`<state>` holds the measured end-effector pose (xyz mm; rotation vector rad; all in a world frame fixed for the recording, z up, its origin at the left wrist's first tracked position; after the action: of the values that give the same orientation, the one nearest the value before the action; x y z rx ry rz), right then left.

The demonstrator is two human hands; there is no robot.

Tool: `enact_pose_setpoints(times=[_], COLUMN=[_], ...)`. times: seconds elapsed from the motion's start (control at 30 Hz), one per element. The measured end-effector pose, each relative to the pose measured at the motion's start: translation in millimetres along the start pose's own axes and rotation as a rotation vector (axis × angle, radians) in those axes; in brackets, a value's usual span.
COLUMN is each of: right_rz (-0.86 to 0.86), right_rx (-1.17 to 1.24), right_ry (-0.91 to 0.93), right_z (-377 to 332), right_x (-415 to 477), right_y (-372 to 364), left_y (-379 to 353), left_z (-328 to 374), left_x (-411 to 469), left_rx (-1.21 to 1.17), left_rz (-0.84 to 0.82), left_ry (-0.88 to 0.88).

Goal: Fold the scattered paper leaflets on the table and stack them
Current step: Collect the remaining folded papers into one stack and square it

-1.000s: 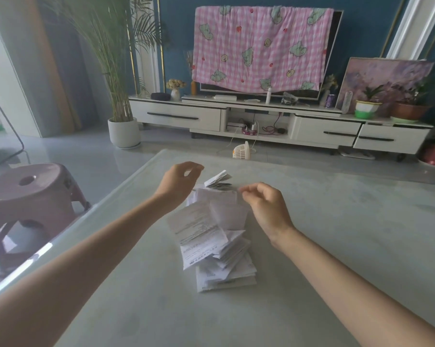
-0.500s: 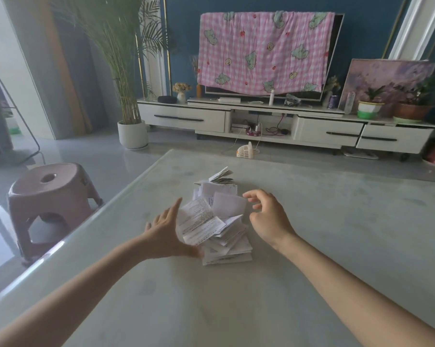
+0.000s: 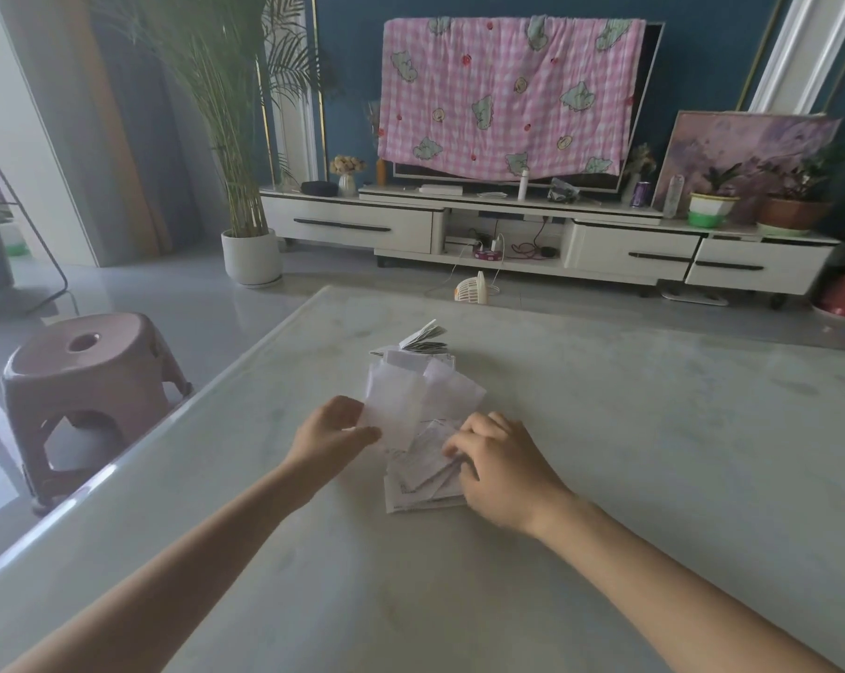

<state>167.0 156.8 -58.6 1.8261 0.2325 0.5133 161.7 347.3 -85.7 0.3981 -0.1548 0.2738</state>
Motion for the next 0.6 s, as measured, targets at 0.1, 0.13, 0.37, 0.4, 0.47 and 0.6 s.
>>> enact_pose_setpoints(times=[0.1,0.13,0.37,0.4,0.47,0.6], right_rz=[-0.032,-0.037,-0.106,-0.136,-0.109,0.043], right_rx=[-0.052,-0.027,0.484,0.569,0.734,0.615], right_ry=[0.053,0.051,-0.226,-0.313,-0.495,-0.674], right_z=[-4.3,-4.7,12.4,15.2,22.4,32.4], right_x=[-12.9,-16.6,-13.0,-12.6,-12.4,-5.5], right_y=[-15.3,-18.6,-19.7,-19.6,-15.8,-8.6], left_y=[-3.0,-0.6,4.3,-4.0,-20.4,-34.8], left_z=[6.8,10.8,36.1,33.3,27.2,28.9], left_x=[-0.3,0.3,-9.4,-12.2,-15.0,-23.0], left_rx=[-0.041,-0.05,-0.058,0.054,0.36,0.627], left_rz=[0.083,0.097,-0.279,-0.312,-0.299,-0.192], left_ry=[0.026,0.026,0.051,0.032,-0.067,-0.212])
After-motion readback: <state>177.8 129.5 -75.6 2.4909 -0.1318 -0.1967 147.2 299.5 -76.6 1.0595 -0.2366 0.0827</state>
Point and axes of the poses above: each hand's wrist, its own x-axis towards the middle knuckle, its own y-axis out of the back of the hand, z = x × y, the point moved 5 cm from there along x, towards the middle knuckle, and after that the axes turned 13 degrees about -y, right-handed, at the moved point
